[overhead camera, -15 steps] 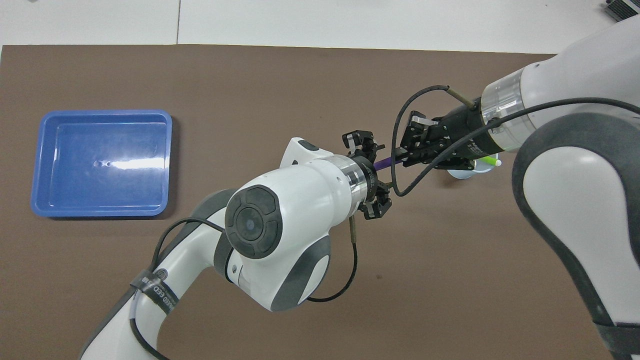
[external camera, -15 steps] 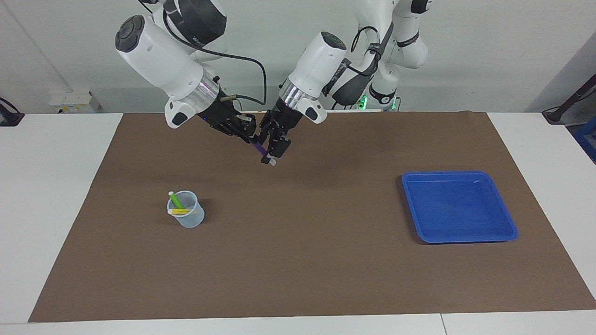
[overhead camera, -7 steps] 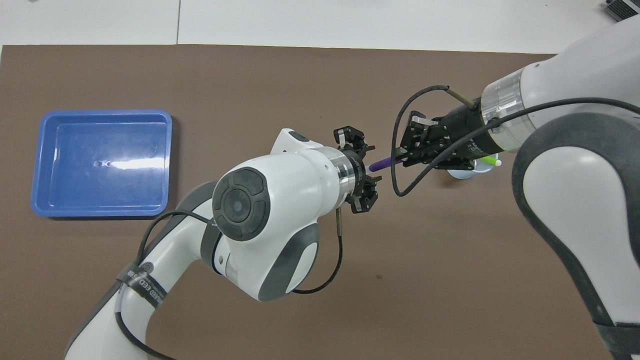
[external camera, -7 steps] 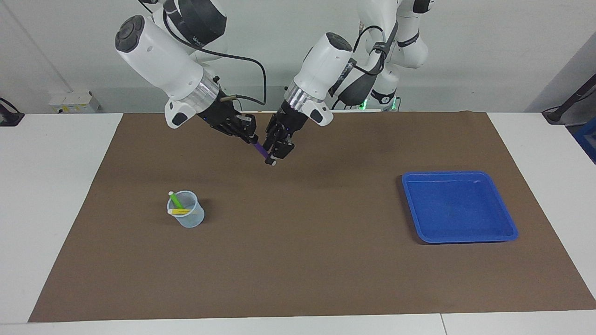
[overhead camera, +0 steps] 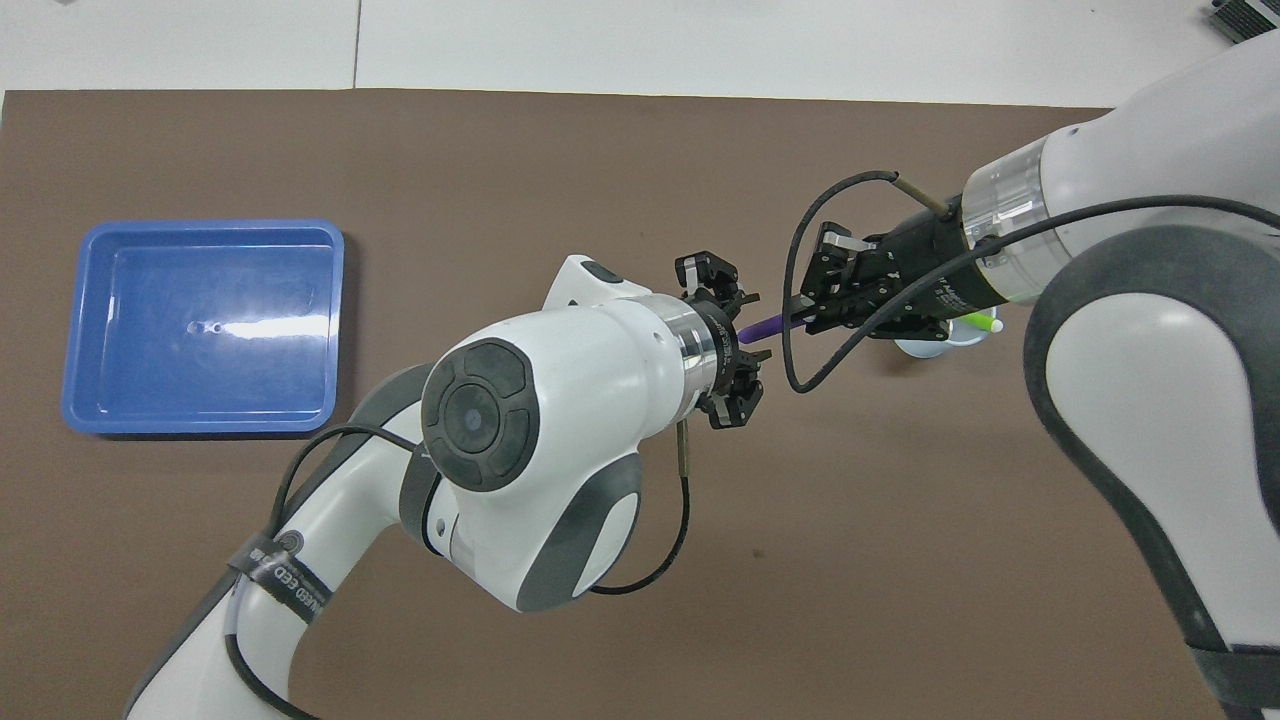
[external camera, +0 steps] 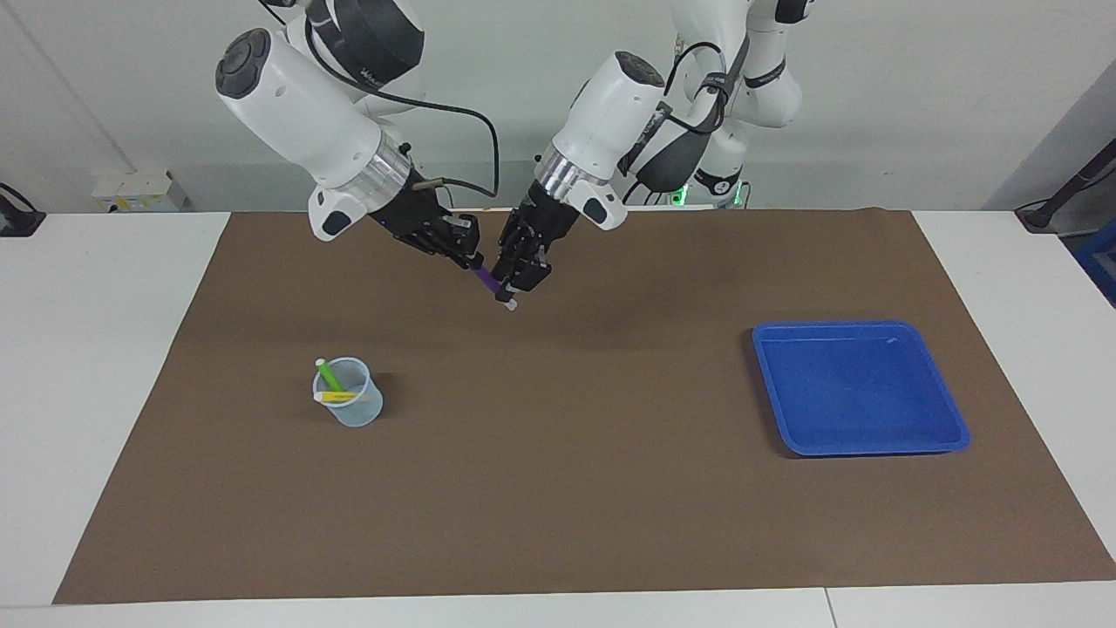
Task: Right arm passes pens to left for tray arrangement
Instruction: 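Grasp the purple pen with the left gripper from the right gripper, then carry the purple pen to the tray with the left gripper while the right gripper returns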
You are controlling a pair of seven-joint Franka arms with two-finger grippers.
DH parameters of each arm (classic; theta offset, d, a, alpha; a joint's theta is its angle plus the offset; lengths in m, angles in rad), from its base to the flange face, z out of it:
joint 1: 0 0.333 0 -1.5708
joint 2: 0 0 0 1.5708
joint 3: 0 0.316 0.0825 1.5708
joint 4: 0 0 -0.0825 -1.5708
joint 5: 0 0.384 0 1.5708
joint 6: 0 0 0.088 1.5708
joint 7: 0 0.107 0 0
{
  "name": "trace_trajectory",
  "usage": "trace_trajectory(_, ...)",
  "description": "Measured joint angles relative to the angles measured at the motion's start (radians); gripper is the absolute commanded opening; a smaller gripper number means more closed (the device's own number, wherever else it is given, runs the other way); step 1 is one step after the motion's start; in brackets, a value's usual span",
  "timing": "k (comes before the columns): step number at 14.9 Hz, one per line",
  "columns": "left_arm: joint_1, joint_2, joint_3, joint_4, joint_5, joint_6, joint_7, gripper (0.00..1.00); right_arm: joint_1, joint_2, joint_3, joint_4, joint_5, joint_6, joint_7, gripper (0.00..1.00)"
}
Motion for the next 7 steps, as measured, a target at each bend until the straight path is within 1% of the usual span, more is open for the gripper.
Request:
trace_trajectory(5, -0.006, 0.000, -0.005, 0.000, 0.000, 0.000, 0.000, 0.66, 0.000, 0.000, 0.000, 0.000, 0.000, 0.000, 0.000, 0.08)
trace_trajectory(6, -0.006, 0.000, -0.005, 0.000, 0.000, 0.000, 0.000, 0.64, 0.000, 0.000, 0.000, 0.000, 0.000, 0.000, 0.000, 0.08)
trace_trajectory(7, -0.006, 0.000, -0.005, 0.000, 0.000, 0.000, 0.000, 0.55, 0.000, 0.000, 0.000, -0.001, 0.000, 0.000, 0.000, 0.08)
